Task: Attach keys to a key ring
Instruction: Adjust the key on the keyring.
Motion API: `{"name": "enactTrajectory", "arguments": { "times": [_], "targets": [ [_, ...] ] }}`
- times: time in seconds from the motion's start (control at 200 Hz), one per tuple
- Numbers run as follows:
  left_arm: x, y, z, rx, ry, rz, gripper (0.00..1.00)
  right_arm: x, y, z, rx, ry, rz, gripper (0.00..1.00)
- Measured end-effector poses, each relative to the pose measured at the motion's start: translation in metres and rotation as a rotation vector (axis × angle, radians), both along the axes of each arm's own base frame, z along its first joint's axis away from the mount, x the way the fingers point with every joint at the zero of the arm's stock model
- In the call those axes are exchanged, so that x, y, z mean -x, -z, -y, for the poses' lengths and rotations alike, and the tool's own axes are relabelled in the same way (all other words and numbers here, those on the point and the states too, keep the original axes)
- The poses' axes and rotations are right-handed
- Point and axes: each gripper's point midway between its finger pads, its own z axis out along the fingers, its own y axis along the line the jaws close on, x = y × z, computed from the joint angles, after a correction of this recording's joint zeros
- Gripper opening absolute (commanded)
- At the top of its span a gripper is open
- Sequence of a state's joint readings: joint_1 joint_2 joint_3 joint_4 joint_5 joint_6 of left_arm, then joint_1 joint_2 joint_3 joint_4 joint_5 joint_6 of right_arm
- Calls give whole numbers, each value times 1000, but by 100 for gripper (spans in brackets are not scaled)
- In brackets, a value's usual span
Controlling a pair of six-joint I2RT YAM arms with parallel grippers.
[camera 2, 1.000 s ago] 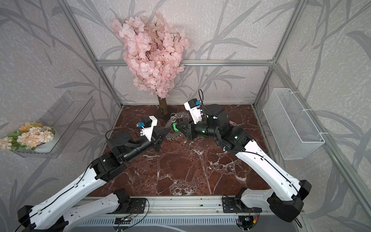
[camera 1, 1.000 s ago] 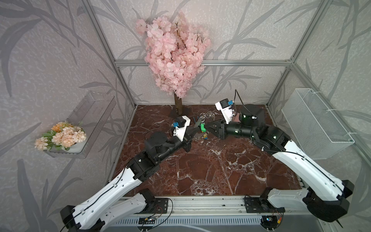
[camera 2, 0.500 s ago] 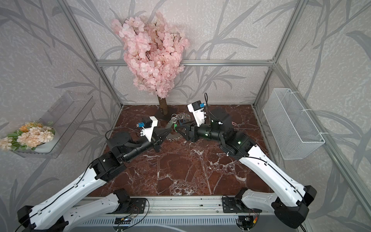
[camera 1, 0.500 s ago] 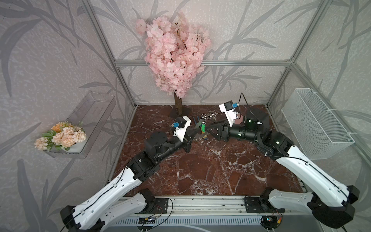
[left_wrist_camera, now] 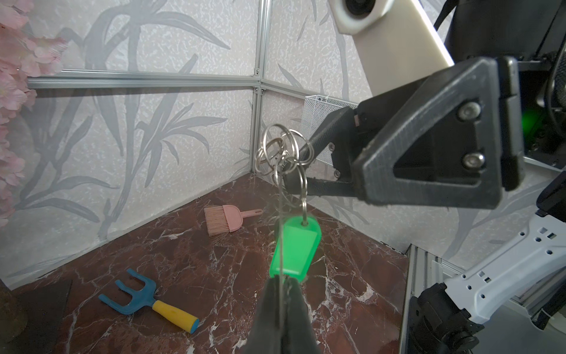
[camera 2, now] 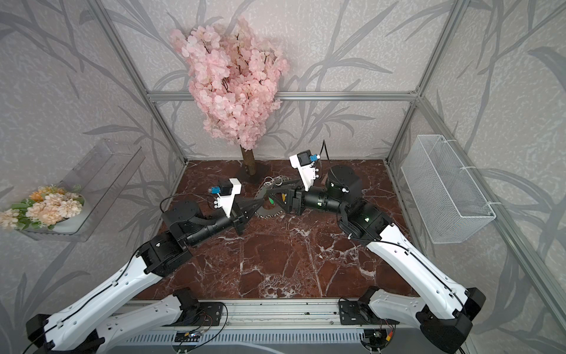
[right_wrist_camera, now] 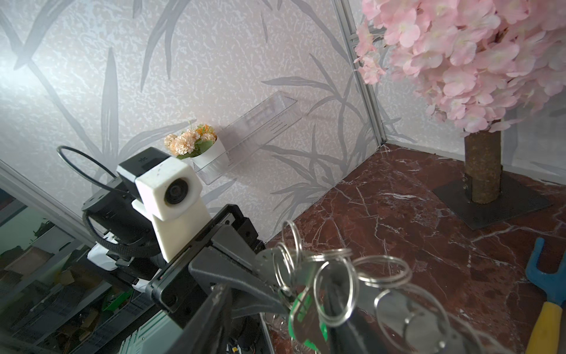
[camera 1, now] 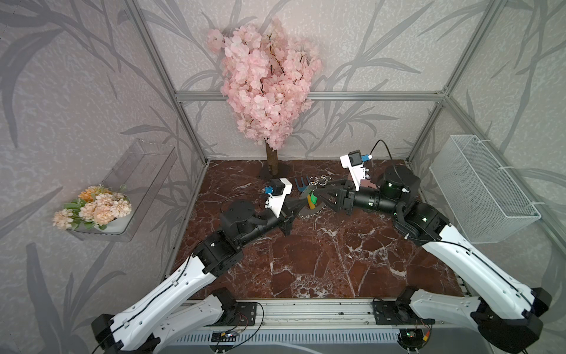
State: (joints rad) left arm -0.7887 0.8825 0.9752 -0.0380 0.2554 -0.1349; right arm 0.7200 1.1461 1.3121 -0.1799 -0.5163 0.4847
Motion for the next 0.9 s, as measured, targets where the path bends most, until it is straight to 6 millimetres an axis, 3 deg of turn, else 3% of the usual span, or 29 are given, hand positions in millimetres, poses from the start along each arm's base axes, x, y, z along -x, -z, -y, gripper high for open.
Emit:
{"name": "enactTrajectory", "arguments": {
  "times": [0.35,0.62,0.76,0.9],
  "targets": [
    [1,-5,0,11,5,10,0,-4,26,-8,7,-20,-72,47],
    [-3,-5,-2,10,-21,10,0,-7,28,-11,0,-20,-87,26],
    [-9,-5,-7,9,-64,10,0,-5,27,-8,1,-15,-85,11],
    [-11,-3,-9,3,-85,6,0,-2,25,-3,5,-4,-78,5]
  ]
}}
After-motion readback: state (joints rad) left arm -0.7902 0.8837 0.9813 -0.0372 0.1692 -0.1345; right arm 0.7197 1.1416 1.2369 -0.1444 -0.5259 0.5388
